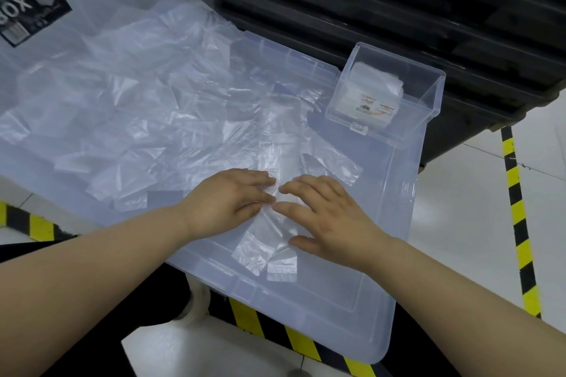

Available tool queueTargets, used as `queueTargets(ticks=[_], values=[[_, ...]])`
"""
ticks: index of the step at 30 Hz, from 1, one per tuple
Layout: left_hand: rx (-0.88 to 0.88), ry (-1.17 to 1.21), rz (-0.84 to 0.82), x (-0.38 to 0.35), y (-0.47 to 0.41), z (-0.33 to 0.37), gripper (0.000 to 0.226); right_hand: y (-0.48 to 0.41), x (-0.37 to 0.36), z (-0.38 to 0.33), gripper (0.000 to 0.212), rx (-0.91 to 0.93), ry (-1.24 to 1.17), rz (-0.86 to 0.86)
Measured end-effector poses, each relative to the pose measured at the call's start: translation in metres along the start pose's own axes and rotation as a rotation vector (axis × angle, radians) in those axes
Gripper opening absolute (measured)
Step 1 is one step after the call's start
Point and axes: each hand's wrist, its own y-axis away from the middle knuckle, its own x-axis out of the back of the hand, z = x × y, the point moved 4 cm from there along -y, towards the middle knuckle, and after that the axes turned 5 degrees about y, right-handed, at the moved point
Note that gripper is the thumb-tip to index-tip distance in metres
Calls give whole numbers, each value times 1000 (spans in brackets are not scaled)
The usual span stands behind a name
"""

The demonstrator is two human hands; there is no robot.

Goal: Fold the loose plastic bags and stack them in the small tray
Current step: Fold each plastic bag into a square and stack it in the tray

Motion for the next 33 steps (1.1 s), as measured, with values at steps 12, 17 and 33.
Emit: queueTargets(ticks=[12, 17, 33], values=[[-44, -127, -74, 1, 9, -2, 44, -3, -3, -5, 37, 47, -130, -330], [-21, -130, -93, 1, 8, -2, 43, -5, -6, -6, 14, 39, -125, -288], [119, 93, -3, 6, 5, 2, 39, -15, -1, 20, 29, -714, -747, -236]])
